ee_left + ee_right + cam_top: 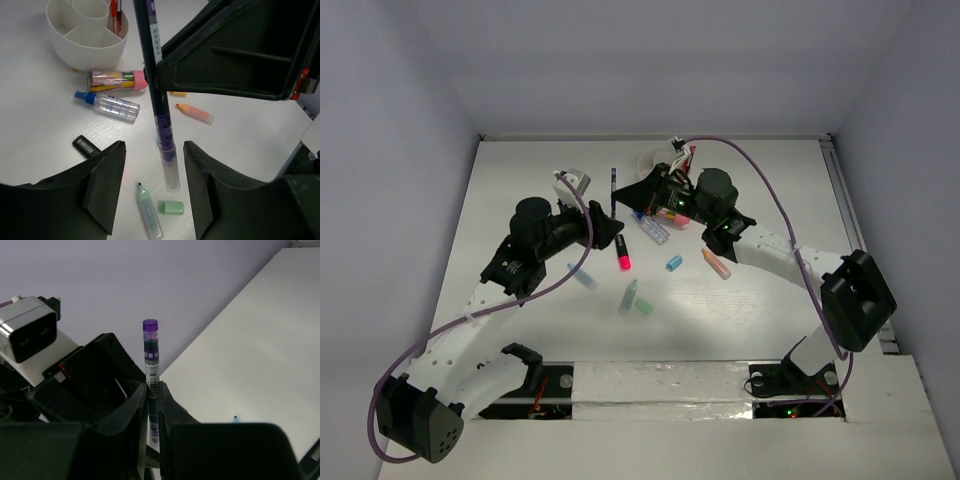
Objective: Sort the stationery into containers
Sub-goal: Pick up the pen from the center of the board, then place the pen in the storage box.
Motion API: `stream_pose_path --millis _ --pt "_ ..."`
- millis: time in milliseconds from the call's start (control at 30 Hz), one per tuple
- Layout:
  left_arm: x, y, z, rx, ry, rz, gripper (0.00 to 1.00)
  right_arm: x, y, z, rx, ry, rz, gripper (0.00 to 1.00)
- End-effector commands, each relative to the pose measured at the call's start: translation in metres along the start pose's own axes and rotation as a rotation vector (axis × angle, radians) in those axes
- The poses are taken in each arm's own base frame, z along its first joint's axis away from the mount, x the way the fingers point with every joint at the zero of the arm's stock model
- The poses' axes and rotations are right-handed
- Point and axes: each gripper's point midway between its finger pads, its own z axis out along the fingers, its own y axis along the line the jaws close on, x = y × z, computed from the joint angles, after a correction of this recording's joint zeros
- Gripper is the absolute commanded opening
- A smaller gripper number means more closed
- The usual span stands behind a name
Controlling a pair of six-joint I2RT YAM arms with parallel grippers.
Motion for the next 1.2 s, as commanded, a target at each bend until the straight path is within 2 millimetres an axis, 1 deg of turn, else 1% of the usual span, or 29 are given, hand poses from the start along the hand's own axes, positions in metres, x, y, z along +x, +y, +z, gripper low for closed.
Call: stream_pose_path --millis 0,133,233,267,400,433,467,500,533,600,633,700,767,800,833,867,933,1067,1100,1167 --pt "-0.022 -0.004 -0.004 -0.007 -0.073 0.019 0.45 -0.006 0.030 0.000 -0.115 -0.018 -0.001 0.00" --pt "-0.024 -0.001 -0.005 -0.028 -0.085 0.015 0.37 0.005 0.034 0.002 -0.130 0.004 0.010 0.00" --pt "-0.026 -0.001 -0.007 -0.034 -0.094 0.014 0.30 0.009 0.031 0.001 -0.125 0.011 0.021 0.00" --pt "-0.027 -0.001 -0.007 -0.035 -0.098 0.014 0.26 0.010 0.029 0.001 -0.122 0.014 0.023 0.00" --pt "-0.027 -0.001 -0.008 -0.035 -0.098 0.012 0.18 0.016 0.025 0.001 -0.112 0.025 0.034 0.00" --pt "-0.028 0.002 -0.008 -0.043 -0.101 0.012 0.15 0.017 0.024 0.001 -0.110 0.027 0.038 0.00" --pt "-0.029 0.001 -0.009 -0.042 -0.103 0.015 0.02 0.017 0.023 0.001 -0.109 0.028 0.042 0.00" --pt "-0.029 0.001 -0.009 -0.042 -0.104 0.015 0.00 0.019 0.022 0.001 -0.106 0.031 0.044 0.00" --pt "-0.028 0.001 -0.009 -0.043 -0.102 0.014 0.00 0.019 0.022 0.001 -0.106 0.033 0.044 0.04" --pt "-0.028 0.001 -0.008 -0.039 -0.099 0.014 0.00 0.020 0.021 0.000 -0.103 0.032 0.046 0.14" --pt "-0.028 0.000 -0.008 -0.034 -0.099 0.016 0.00 0.020 0.020 0.000 -0.102 0.033 0.044 0.27" --pt "-0.027 -0.001 -0.008 -0.029 -0.096 0.016 0.00 0.019 0.022 -0.001 -0.103 0.032 0.042 0.39" --pt "-0.026 -0.003 -0.007 -0.013 -0.091 0.019 0.00 0.016 0.024 -0.001 -0.101 0.029 0.031 0.62" --pt "-0.025 -0.003 -0.007 -0.010 -0.089 0.019 0.00 0.016 0.024 -0.001 -0.101 0.028 0.022 0.66" --pt "-0.025 -0.004 -0.007 -0.006 -0.087 0.018 0.00 0.017 0.022 -0.001 -0.090 0.037 0.021 0.70" --pt "-0.025 -0.005 -0.006 -0.002 -0.084 0.019 0.00 0.013 0.025 0.000 -0.093 0.029 -0.001 0.73" --pt "-0.023 -0.005 -0.006 0.002 -0.077 0.017 0.00 0.010 0.023 0.000 -0.079 0.019 -0.014 0.81" --pt "-0.021 -0.008 -0.004 0.026 -0.067 0.020 0.00 0.000 0.023 0.002 -0.056 0.004 -0.063 0.83" --pt "-0.020 -0.011 -0.004 0.039 -0.061 0.020 0.00 -0.006 0.026 0.005 -0.055 -0.009 -0.072 0.83" --pt "-0.019 -0.011 -0.004 0.047 -0.056 0.019 0.00 -0.010 0.024 0.008 -0.041 -0.015 -0.083 0.80"
